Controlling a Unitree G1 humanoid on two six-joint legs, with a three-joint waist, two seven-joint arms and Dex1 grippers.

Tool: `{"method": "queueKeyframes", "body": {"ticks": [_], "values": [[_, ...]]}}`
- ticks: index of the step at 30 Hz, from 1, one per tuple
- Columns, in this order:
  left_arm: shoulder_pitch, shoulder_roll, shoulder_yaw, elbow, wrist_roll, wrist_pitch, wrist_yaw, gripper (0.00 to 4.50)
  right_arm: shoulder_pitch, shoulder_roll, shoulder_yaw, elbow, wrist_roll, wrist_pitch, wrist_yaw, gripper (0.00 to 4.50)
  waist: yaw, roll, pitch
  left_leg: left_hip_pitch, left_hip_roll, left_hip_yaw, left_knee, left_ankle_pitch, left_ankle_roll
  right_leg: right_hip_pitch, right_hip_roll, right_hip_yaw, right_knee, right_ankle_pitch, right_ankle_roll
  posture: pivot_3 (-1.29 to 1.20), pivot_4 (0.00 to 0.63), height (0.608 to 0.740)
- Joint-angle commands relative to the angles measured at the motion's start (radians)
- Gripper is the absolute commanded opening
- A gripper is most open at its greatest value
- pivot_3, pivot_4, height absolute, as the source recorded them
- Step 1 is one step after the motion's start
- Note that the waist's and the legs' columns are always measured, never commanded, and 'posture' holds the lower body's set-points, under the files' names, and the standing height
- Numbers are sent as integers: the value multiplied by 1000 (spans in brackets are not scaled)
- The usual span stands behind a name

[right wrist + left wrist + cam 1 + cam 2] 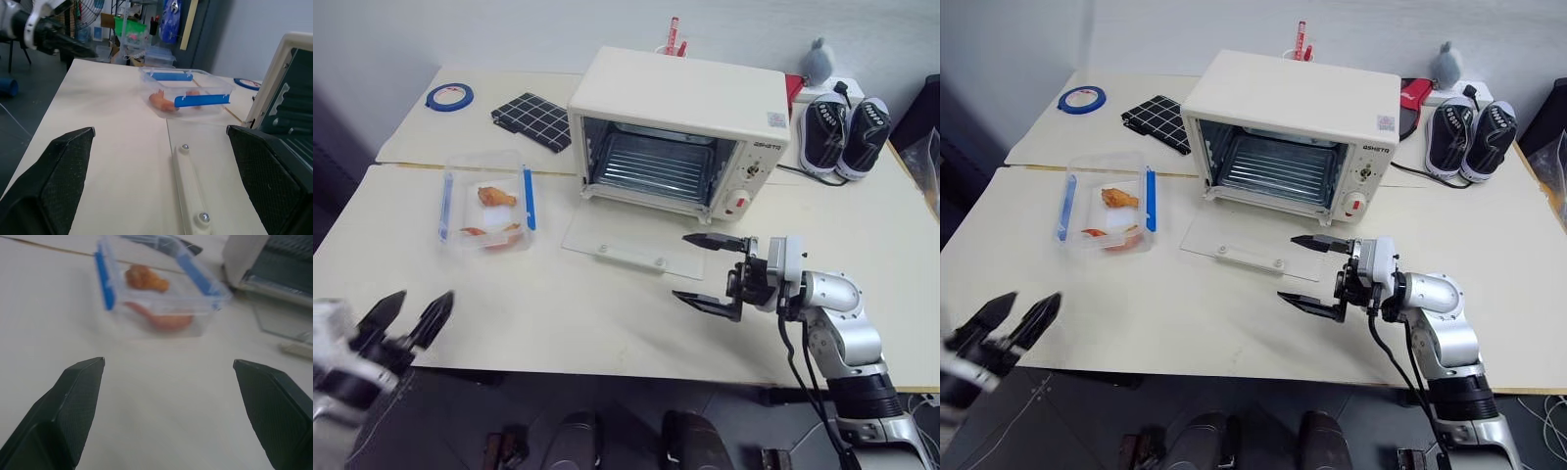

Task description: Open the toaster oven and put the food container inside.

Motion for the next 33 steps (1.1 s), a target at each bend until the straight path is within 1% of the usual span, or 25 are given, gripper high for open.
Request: {"method": "queueKeyframes", "body": {"ticks": [1,3,5,6,8,10,11,16,19,25,29,33], "values": [[-131,27,-22,-9,-274,113,419,4465,10,-20,-24,-22,15,0,12,4500,-3,-1,-1,0,0,0,0,0,0,0,0,0,1,0,0,0,150,740],[-240,-15,-78,25,-403,89,779,4465,10,-25,-23,-20,16,1,14,4500,-10,-1,-1,1,0,0,0,0,0,1,0,0,0,0,0,0,150,740],[-328,-64,-171,45,-580,-12,1088,4465,11,-29,-22,-19,14,1,15,4500,-13,-1,-1,2,0,0,0,1,-1,2,1,0,1,0,0,0,150,740],[-356,-74,-213,48,-658,-56,1186,4465,12,-30,-22,-20,14,0,15,4500,-13,-1,-1,2,0,0,0,1,-1,2,1,0,0,0,0,0,150,740],[-395,-54,-273,56,-723,-95,1320,4465,22,-33,-25,-30,15,-2,12,4500,-13,-2,-1,2,0,0,0,1,-2,3,1,0,0,0,0,0,150,740],[-443,-19,-323,83,-714,-112,1404,4465,42,-36,-33,-49,15,-5,4,4500,-11,-2,-1,2,0,0,1,1,-2,3,2,-1,-1,0,0,0,150,740],[-469,-23,-341,100,-712,-140,1435,4465,52,-37,-37,-57,15,-6,-3,4500,-9,-2,-1,2,0,0,1,2,-2,3,3,-1,-2,0,0,0,150,740],[-554,-17,-385,210,-608,-214,1493,4465,103,-48,-53,-92,15,-8,-18,4500,1,-2,-2,5,0,3,0,2,-2,6,6,-3,-3,0,0,0,150,740],[-610,-28,-419,300,-590,-219,1471,4465,129,-57,-63,-120,17,1,-31,4500,4,-2,-2,6,0,3,0,2,-3,6,7,-3,-3,0,0,0,150,740],[-666,-18,-427,433,-548,-205,1381,4465,154,-62,-67,-153,17,10,-57,4500,4,-2,-2,6,-1,4,0,2,-3,6,9,-2,-4,0,0,0,150,740],[-684,-2,-411,475,-532,-185,1364,3647,171,-63,-68,-171,15,13,-71,4500,3,-2,-2,6,0,4,0,2,-4,6,9,-2,-4,0,0,0,150,740],[-684,20,-389,488,-528,-169,1357,2431,178,-62,-67,-178,11,12,-80,4500,2,-2,-2,7,0,4,0,2,-4,6,10,-2,-4,0,0,0,150,740]]}}
